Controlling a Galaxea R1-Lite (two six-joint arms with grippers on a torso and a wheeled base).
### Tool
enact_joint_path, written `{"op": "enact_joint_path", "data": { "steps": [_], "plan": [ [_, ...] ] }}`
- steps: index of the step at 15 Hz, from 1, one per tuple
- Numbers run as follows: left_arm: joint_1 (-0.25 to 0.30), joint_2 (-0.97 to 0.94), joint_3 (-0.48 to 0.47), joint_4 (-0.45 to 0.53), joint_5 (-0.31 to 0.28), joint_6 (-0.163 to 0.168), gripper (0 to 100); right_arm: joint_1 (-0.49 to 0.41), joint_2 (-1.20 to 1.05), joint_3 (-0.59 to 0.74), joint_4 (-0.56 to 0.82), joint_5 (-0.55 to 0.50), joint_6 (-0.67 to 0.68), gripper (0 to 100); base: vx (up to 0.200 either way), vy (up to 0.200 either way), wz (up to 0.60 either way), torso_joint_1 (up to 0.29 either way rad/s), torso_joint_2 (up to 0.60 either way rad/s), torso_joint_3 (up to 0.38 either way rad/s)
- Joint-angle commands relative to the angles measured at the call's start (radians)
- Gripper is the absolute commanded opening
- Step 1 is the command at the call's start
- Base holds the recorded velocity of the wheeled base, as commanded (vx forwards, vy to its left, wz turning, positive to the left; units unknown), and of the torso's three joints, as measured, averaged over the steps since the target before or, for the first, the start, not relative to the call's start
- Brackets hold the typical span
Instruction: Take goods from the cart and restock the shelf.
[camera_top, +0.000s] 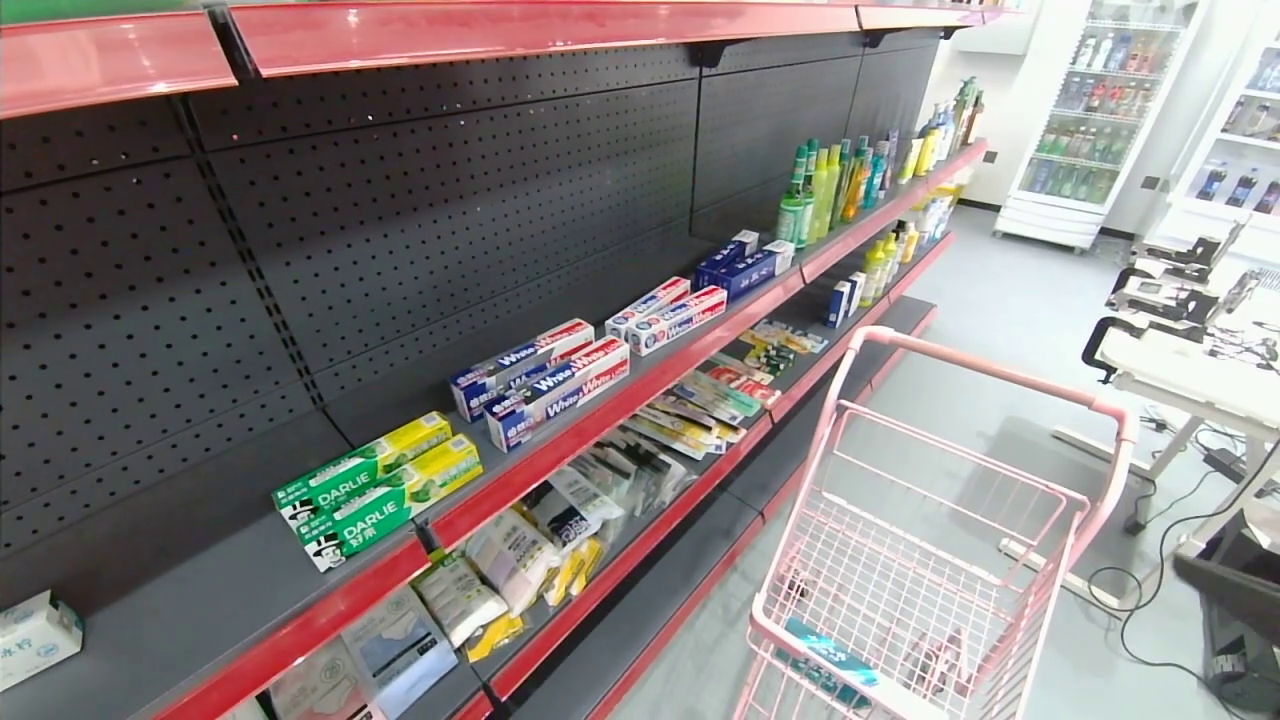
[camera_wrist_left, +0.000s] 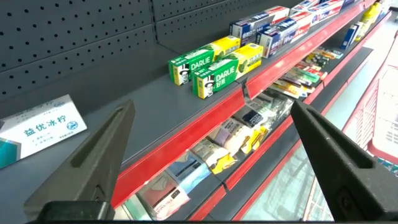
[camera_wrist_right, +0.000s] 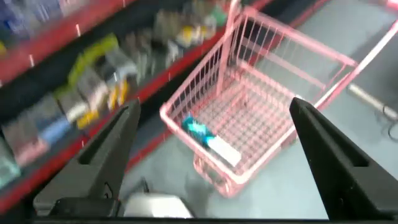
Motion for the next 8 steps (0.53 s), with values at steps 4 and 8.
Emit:
{"op": "enact_joint_path", "data": {
  "steps": [4,8],
  "plan": [
    [0.0,0.001,0.0,0.0,0.001,-0.001,100,0.012,0.793,-0.086,-0.022,0.059,-0.353,100,0.0,0.0,0.0,0.0,0.0,0.0],
    [0.0,0.001,0.0,0.0,0.001,-0.001,100,0.014,0.97,-0.129,-0.06,0.062,-0.626,100,0.0,0.0,0.0,0.0,0.0,0.0]
  ]
}}
